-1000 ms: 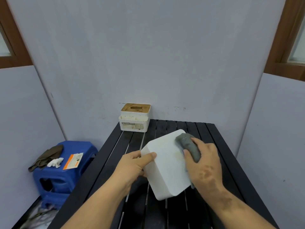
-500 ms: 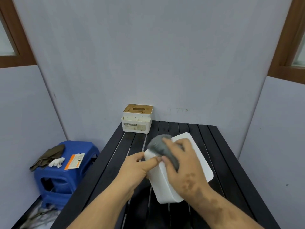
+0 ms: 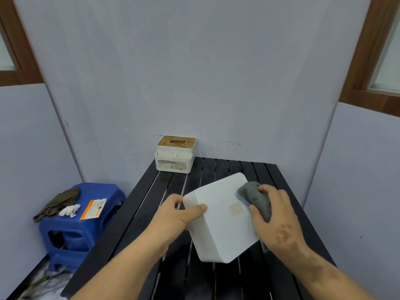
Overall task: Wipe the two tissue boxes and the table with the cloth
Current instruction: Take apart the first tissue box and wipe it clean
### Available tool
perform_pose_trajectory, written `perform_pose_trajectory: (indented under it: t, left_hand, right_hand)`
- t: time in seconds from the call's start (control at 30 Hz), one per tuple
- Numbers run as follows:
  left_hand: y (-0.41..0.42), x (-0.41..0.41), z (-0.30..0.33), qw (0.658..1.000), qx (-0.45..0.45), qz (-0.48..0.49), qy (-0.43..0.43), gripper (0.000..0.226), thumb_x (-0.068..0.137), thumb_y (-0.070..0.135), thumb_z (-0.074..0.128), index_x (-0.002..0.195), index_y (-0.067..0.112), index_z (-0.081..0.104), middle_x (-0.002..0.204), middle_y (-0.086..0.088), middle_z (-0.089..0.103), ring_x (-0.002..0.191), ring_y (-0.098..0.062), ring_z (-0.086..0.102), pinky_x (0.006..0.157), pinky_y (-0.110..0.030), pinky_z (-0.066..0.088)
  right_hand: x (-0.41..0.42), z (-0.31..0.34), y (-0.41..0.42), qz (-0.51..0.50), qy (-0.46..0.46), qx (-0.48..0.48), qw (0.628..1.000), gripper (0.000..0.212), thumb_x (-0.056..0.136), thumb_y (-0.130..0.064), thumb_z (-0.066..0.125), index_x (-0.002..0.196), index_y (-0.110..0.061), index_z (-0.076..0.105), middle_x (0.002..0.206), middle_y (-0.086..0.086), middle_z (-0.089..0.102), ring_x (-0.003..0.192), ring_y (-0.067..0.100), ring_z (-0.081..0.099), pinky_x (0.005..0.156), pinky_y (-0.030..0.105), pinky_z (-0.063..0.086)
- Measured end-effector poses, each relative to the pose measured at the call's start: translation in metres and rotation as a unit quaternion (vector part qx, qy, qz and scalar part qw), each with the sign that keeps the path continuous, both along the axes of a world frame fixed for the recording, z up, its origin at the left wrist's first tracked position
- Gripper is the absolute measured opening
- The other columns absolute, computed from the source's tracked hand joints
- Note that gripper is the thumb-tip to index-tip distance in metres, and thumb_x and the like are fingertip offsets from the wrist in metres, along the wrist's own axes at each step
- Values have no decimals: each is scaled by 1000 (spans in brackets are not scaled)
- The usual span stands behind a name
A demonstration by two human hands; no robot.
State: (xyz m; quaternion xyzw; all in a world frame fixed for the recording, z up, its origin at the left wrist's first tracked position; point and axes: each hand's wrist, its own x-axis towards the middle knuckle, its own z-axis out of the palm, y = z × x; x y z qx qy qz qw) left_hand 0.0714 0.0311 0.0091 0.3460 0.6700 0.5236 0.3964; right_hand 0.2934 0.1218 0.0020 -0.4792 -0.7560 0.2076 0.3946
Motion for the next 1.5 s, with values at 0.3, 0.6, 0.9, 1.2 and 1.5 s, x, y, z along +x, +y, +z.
perform_pose_trajectory:
  t: [0.3,0.6,0.9,1.2,1.5]
  left_hand:
    - [-3,3,5,999,4,-33,32,48,74,34,87,109,23,57,98,-6,77,93,-23,74,88,-36,53]
    - [-18,19,16,990,56,-101,76,59,60,18,94,107,28,59,102,-3,75,93,-19,75,83,-37,62]
    - [-31,7,26,953,126,-167,218,78,54,28,93,116,43,50,131,21,60,128,2,52,106,-30,39]
    - [-30,-1,-1,846,126,-232,463,63,73,26,84,111,48,39,153,30,3,146,-9,23,110,-26,44]
    - [-35,-8,-28,794,131,-217,552,50,81,27,80,106,37,39,162,13,-5,153,-18,8,119,-39,37]
  right_hand:
    - [44,-9,-21,41,1,-127,991,39,73,-6,76,94,-32,55,92,-2,55,74,11,57,61,19,49]
    - [61,16,-12,36,325,-270,906,9,91,-7,66,95,-15,69,89,21,70,70,28,68,68,44,59]
    - [59,35,-7,92,349,-324,874,13,94,-10,56,100,-9,68,80,15,67,66,27,65,63,39,56]
    - [47,15,-1,86,312,-357,876,11,93,-10,55,90,-10,66,81,19,67,67,32,64,56,36,57]
    - [43,1,-10,74,256,-359,895,8,92,-8,60,96,-5,67,83,16,69,76,32,65,74,46,55]
